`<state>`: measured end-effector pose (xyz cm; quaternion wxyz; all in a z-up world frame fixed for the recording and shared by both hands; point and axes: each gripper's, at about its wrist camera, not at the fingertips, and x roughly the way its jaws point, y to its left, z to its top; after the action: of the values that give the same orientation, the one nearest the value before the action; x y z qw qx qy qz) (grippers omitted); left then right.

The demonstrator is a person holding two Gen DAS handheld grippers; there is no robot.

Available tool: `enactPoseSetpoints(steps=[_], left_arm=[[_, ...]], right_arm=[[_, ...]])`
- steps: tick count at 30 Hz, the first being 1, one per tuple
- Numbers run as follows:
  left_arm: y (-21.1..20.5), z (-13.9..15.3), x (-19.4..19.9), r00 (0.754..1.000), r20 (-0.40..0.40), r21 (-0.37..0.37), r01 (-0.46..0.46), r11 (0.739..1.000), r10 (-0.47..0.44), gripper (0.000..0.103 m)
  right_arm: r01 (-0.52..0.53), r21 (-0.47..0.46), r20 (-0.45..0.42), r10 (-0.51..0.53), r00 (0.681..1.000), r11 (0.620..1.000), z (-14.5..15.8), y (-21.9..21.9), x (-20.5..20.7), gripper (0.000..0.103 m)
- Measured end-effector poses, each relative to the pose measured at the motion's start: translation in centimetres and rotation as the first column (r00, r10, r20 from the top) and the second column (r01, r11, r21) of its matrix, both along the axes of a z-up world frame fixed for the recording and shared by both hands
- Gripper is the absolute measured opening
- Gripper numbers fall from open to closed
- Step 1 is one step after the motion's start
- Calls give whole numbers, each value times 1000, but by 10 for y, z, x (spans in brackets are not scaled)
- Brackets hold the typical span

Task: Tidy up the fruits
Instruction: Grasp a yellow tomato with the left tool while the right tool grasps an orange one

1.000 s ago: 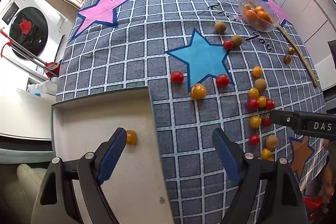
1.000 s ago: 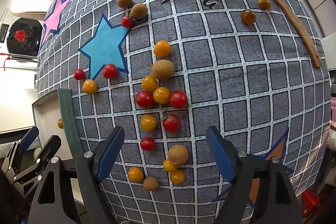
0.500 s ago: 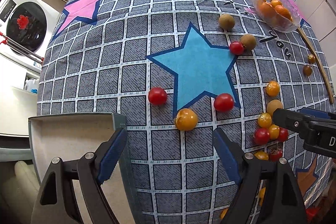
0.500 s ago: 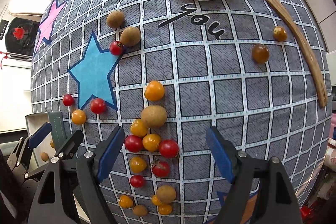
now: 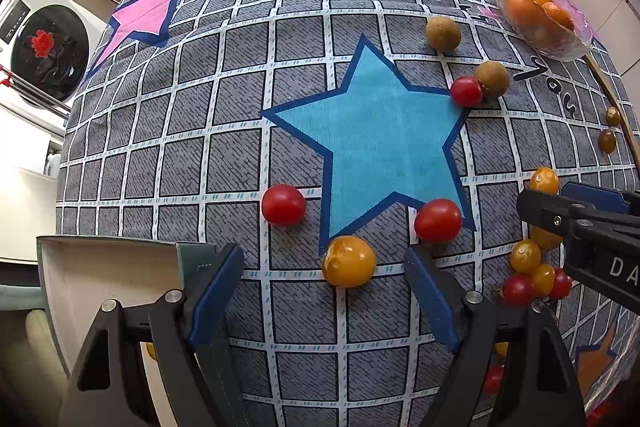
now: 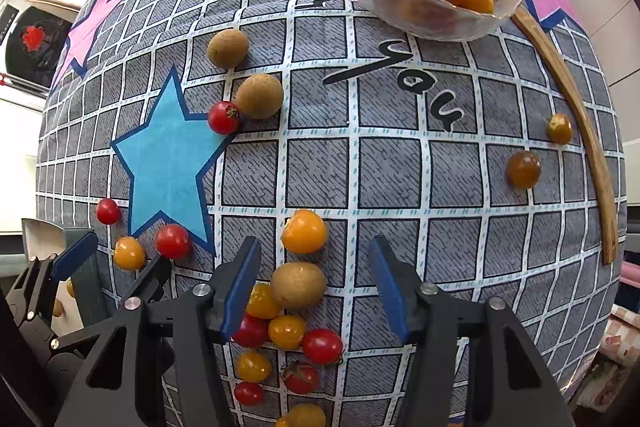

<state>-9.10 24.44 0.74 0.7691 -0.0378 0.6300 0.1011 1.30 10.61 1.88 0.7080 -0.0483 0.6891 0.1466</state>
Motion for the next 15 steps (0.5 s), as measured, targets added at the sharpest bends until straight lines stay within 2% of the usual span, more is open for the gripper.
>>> enactPoseSetpoints(steps=[1, 3, 4, 5, 6, 8, 15], left_arm=[[0, 1, 0, 1000, 6, -11, -1, 1000, 1, 75], [-1, 2, 1, 1000, 8, -24, 0, 1000, 0, 64], [-2, 2, 1, 1000, 7, -20, -2, 1000, 2, 61], [-3, 3, 1, 1000, 9, -20, -6, 1000, 6, 51], [-2, 4, 1, 1000, 10, -28, -11, 1000, 12, 36], [1, 5, 0, 1000, 7, -58, -22, 998, 23, 24], [12, 24, -15, 998, 50, -126, -40, 991, 46, 24]], right_arm=[[-3, -7, 4, 3, 1000, 1000, 1, 7, 1, 49], [-8, -23, 11, 8, 1000, 1000, 1, 11, 1, 35], [-6, -26, 12, 7, 1000, 1000, 2, 12, 1, 33], [-3, -24, 10, 4, 1000, 1000, 2, 14, 2, 27], [-1, -18, 7, 2, 1000, 1000, 2, 14, 2, 23], [4, -1, 0, -4, 1000, 1000, 2, 13, 4, 23], [31, 94, 0, -31, 1000, 995, 11, -15, -3, 23]])
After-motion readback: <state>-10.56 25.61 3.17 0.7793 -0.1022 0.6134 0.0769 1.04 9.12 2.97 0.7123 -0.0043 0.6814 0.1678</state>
